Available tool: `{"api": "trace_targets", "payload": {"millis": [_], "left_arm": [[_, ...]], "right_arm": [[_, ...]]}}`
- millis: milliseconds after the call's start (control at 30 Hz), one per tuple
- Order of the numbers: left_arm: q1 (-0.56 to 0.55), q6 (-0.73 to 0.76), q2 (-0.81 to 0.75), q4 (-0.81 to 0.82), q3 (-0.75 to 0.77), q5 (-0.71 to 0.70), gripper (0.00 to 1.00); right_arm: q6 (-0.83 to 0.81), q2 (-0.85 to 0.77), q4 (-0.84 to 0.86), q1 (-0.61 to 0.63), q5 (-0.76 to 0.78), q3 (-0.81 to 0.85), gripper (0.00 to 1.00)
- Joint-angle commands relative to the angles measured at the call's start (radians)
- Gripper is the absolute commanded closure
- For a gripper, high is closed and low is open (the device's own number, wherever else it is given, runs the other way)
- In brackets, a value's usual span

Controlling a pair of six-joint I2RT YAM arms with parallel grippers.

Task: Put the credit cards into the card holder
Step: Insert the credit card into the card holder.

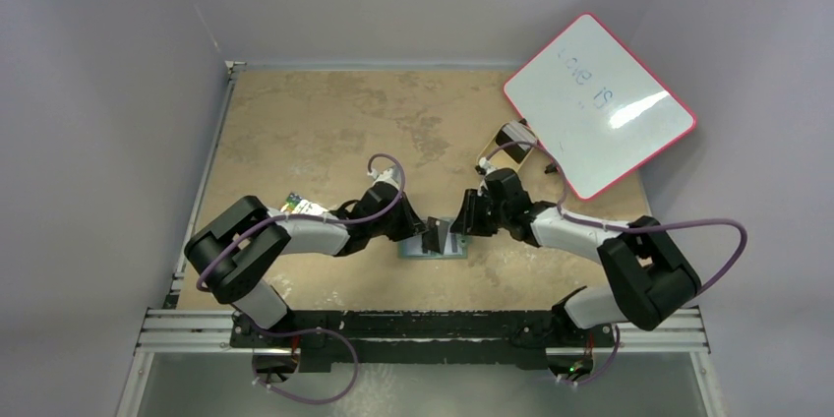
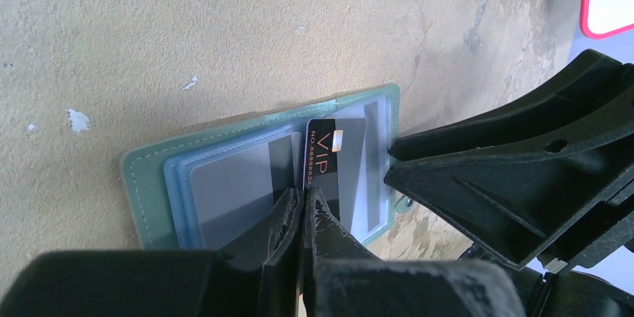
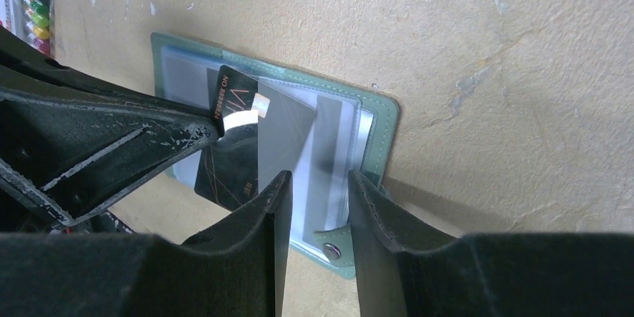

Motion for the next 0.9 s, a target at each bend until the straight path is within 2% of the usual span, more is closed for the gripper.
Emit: {"api": "trace_targets", "payload": {"millis": [0, 200, 467, 867], "left_arm": [[-0.003, -0.013, -0.005, -0.001, 0.022, -0.04, 1.0], [-0.002, -0.046, -0.024, 0.015, -0.008, -0.08, 1.0], [-0.021, -0.093, 0.0, 0.114, -0.045, -0.136, 1.0], [-0.026, -0.056, -0.04, 0.044, -0.024, -0.21, 1.0]], "right_arm": [[0.036, -0.062, 0.012, 0.006, 0.012, -0.024, 0.64], [0.058, -0.12, -0.018, 0.007, 0.045, -0.034, 0.63], [0.073, -0.12, -0.019, 0.006, 0.053, -0.069, 0.57], [0.023, -0.123, -0.102, 0.006, 0.153, 0.003, 0.53]]}}
